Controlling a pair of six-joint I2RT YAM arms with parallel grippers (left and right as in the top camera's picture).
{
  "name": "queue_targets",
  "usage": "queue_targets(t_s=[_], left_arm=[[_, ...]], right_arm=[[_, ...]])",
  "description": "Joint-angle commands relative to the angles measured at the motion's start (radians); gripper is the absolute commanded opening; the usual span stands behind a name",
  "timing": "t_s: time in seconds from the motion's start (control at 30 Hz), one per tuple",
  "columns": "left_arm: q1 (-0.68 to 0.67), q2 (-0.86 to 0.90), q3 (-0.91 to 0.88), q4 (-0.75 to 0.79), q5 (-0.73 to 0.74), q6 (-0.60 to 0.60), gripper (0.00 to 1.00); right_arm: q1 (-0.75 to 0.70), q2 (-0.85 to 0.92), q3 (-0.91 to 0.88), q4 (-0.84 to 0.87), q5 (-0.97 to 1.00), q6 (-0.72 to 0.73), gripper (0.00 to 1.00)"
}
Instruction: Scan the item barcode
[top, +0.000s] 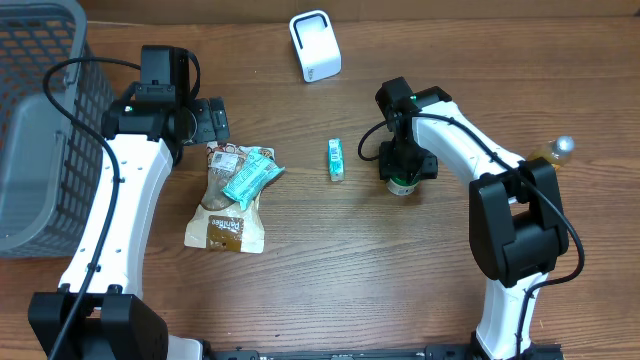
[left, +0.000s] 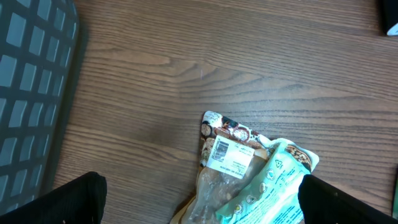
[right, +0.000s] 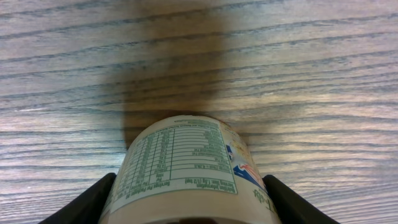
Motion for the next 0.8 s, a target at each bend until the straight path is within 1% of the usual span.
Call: queue_targets(t_s=[0.0,0.13,0.33,0.5,0.53,0.63,0.67,0.73,0.77], left_arm=[[0.005,-0.008,0.007,0.002,-0.014,0.012,1.0],[0.005,-0.008,0.007,0.002,-0.014,0.012,1.0],[0.005,-0.008,0.007,0.002,-0.014,0.012,1.0],[0.005,-0.008,0.007,0.002,-0.014,0.012,1.0],[0.005,-0.008,0.007,0.002,-0.013,0.012,1.0],[0.005,-0.008,0.007,0.002,-0.014,0.012,0.99],[0.005,-0.008,0.007,0.002,-0.014,0.012,1.0],[0.005,-0.008,0.007,0.002,-0.014,0.012,1.0],[0.005,-0.008,0.007,0.002,-0.014,0.012,0.99]], right_arm=[[-0.012,-0.003,-0.003,-0.004,0.004,0.037,0.59],[-0.024,-0.023,0.043,-0.033,-0.045,0.036,0.59],[-0.047,-0.086,0.177,-0.135,-0.232,0.026,0.57],[-0.054,-0.135,0.232,-0.203,-0.487,-0.025,0.44],[-0.054,-0.138,0.232,-0.212,-0.532,-0.025,0.43],[-0.053,-0.138,0.232,-0.265,-0.661,-0.025,0.45],[-0.053,-0.138,0.232,-0.286,-0.679,-0.025,0.47],[-0.053,-0.137,0.232,-0.331,-0.697,-0.024,0.47],[-0.053,-0.137,0.232,-0.36,-0.711,-0.024,0.5]])
